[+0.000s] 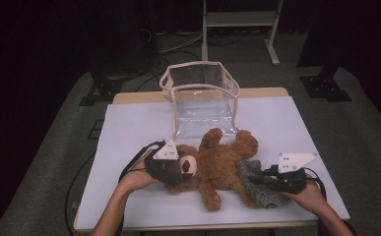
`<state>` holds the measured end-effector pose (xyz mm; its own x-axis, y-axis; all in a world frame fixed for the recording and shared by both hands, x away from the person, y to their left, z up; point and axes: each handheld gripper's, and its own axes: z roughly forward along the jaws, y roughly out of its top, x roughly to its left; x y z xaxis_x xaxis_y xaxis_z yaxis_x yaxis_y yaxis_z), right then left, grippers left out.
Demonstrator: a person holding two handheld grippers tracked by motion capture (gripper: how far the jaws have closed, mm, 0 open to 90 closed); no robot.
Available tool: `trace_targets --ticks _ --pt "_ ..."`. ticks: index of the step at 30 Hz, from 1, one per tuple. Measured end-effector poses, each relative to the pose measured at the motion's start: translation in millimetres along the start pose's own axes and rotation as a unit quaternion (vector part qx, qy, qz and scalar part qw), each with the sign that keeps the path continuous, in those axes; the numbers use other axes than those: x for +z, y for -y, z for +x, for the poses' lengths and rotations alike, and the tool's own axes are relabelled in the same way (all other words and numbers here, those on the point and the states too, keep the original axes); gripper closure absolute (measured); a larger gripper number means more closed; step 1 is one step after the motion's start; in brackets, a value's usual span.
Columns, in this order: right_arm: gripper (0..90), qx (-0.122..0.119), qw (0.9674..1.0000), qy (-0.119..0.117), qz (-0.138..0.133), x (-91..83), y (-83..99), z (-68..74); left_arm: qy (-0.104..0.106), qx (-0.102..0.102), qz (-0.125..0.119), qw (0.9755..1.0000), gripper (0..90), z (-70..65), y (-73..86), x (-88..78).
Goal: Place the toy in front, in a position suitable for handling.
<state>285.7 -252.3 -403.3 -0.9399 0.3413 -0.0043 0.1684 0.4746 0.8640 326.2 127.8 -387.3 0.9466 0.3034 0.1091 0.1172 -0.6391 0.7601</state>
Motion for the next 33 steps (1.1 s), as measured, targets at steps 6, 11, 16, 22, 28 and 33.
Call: trace_targets --ticks 6,11,16,22,28,33 --pt "81.2 0.001 1.0000 -0.005 0.001 7.0 -0.4 -3.3 0.005 0.003 -0.001 1.0000 23.5 -0.6 2.4 -1.7" --pt "81.2 0.035 0.9993 0.008 0.005 -8.7 24.1 -4.7 0.005 0.006 0.002 1.0000 23.5 -2.0 1.4 -2.0" --pt "81.2 0.043 0.9989 0.016 0.009 -19.3 29.5 -3.1 0.006 0.007 0.002 1.0000 23.4 -0.8 0.9 -1.6" --pt "81.2 0.011 0.9999 0.005 -0.003 -2.4 4.2 -4.0 0.007 0.008 0.004 0.9999 23.4 0.2 1.3 -1.9" --pt "81.2 0.001 1.0000 -0.005 0.000 10.1 -1.4 -3.0 0.004 0.005 0.004 1.0000 23.4 -0.4 1.8 -2.0" --pt "81.2 0.021 0.9997 0.013 0.006 -5.0 18.9 -2.0 0.000 0.004 0.007 1.0000 23.5 -0.8 -0.2 -1.1"
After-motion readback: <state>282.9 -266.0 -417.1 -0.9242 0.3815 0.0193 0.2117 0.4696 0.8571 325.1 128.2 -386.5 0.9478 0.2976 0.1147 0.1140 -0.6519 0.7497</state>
